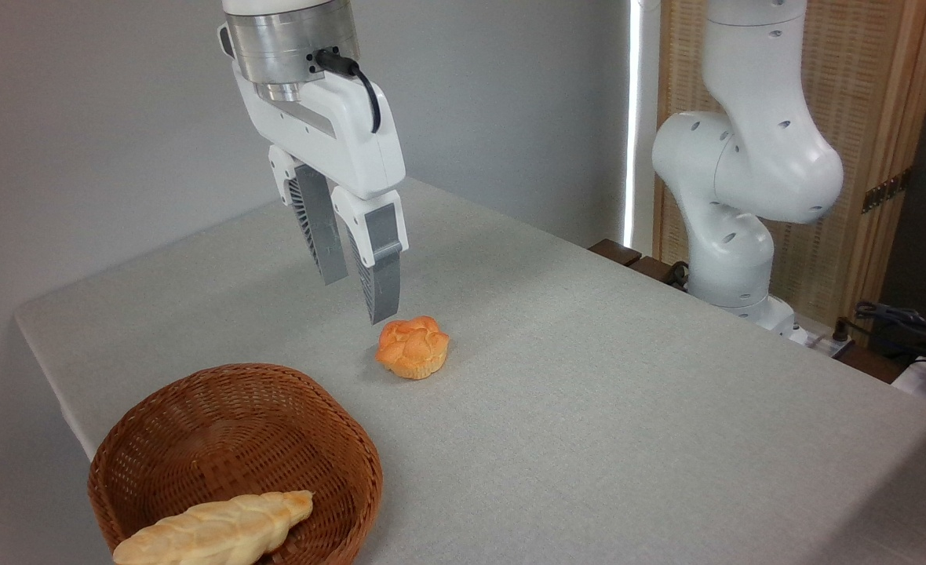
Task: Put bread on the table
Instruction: 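Move the open gripper over the basket and lower toward the braided roll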
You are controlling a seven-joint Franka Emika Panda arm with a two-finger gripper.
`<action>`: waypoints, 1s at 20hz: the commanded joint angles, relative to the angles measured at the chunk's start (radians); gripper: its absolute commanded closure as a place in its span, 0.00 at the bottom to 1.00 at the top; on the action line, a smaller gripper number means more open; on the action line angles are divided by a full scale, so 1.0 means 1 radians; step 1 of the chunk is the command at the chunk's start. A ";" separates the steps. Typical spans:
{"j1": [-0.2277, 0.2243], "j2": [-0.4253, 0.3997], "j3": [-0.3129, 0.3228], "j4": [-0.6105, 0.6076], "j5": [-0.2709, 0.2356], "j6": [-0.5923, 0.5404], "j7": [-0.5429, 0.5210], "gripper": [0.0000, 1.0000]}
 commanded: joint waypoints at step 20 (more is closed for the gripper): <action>0.000 0.122 0.003 -0.082 -0.005 0.525 0.005 0.00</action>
